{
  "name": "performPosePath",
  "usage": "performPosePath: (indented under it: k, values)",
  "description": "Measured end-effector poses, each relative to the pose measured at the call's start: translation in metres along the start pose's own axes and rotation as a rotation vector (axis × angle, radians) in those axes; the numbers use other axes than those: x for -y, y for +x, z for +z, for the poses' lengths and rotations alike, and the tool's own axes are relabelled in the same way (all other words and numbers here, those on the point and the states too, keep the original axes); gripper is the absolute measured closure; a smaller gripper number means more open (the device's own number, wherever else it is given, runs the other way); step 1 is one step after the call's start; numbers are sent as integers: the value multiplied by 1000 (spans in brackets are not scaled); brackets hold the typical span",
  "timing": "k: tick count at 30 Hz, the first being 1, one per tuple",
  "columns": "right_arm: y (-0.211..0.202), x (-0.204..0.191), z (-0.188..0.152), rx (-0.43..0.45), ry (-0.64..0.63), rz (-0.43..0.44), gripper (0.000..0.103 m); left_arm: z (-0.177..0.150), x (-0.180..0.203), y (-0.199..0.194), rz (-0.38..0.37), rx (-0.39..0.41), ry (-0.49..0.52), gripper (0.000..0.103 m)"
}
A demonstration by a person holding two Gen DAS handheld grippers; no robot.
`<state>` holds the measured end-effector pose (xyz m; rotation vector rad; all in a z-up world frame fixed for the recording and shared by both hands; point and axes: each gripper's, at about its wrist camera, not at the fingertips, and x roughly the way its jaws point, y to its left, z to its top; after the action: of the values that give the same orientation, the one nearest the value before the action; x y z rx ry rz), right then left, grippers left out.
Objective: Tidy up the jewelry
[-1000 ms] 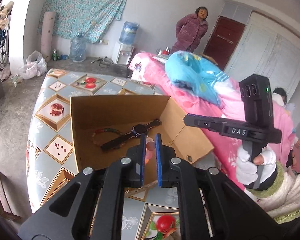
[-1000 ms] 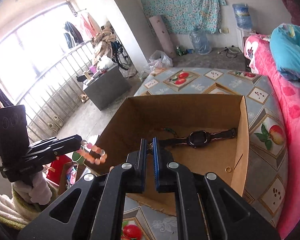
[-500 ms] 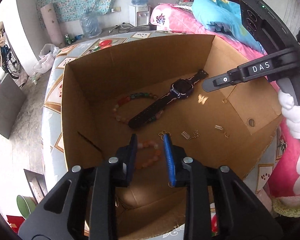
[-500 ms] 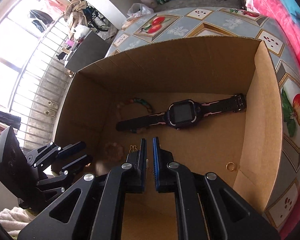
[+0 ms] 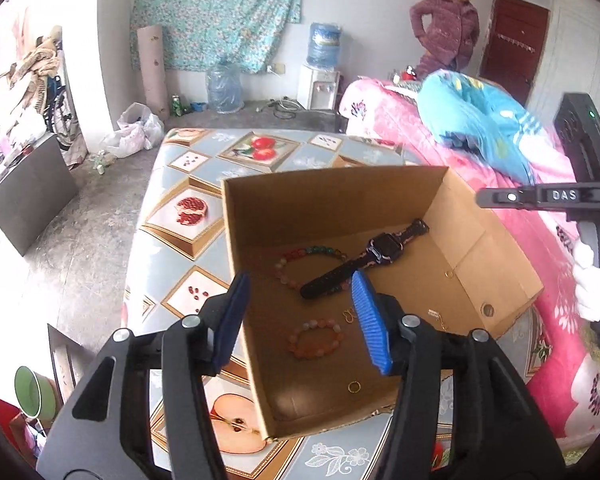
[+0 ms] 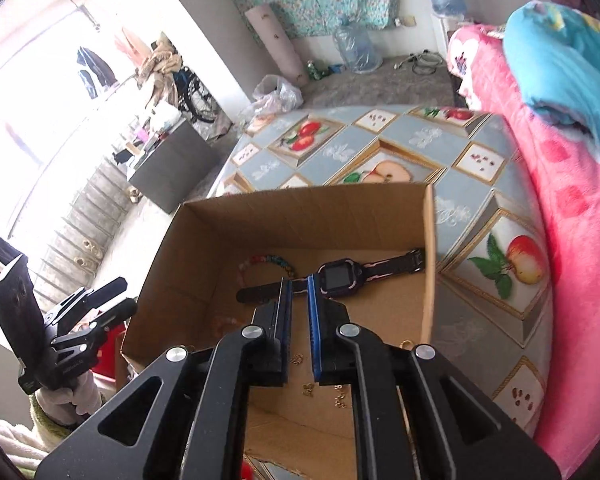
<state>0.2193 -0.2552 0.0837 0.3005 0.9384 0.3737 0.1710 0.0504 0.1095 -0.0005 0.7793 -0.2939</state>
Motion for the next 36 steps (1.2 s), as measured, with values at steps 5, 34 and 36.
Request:
performPosePath:
  k: [5,34,36]
  values:
    - [-40,28,-20,121,69,-122,71,-9,-26,2,20,-30,-131,36]
    - [-29,43,-127,-36,206,-34,60,-93,2,-22,-83,-156,-367,27]
    - [-26,44,-135,-39,207,-40,60,-101,1,-17,-78,-164,-373,27]
